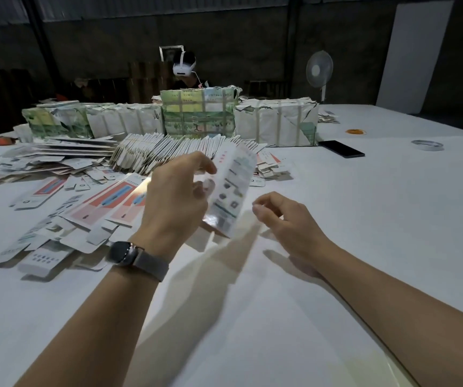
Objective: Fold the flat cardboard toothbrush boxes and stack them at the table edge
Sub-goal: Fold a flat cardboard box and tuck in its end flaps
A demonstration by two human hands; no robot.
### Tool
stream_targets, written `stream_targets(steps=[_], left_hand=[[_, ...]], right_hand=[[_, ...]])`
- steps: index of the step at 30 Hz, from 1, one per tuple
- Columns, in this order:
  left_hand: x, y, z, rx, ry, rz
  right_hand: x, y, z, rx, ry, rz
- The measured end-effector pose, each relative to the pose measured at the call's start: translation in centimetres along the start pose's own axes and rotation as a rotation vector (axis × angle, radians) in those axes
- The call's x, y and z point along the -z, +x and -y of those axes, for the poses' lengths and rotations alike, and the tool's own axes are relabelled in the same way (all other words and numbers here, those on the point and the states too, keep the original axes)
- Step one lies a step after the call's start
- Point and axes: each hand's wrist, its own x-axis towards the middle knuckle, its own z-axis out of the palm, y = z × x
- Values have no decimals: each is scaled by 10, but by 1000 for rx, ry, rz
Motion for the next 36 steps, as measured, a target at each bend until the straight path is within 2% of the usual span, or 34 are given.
stream_targets(steps=[4, 7, 10, 12, 17, 22, 27, 36], left_hand=[[-24, -12, -12, 207, -452, 84], [-45, -24, -15, 354, -576, 149], [-59, -31, -14, 721, -883, 191], [-62, -30, -10, 871, -957, 224], [-65, -30, -9, 792, -996, 273], [-68, -31, -9, 754, -946, 309], [-66, -31, -7, 773, -942, 404], [-66, -30, -12, 765, -1129, 379]], right_hand=[[0, 3, 2, -90, 214, -3], [6, 5, 2, -140, 295, -38], [8, 3, 2, -102, 275, 44], [6, 2, 3, -90, 247, 72], [5, 5, 0, -91, 224, -10], [3, 3, -1, -14, 143, -63], [7, 5, 0, -128, 418, -172], [2, 3, 4, -71, 104, -133]])
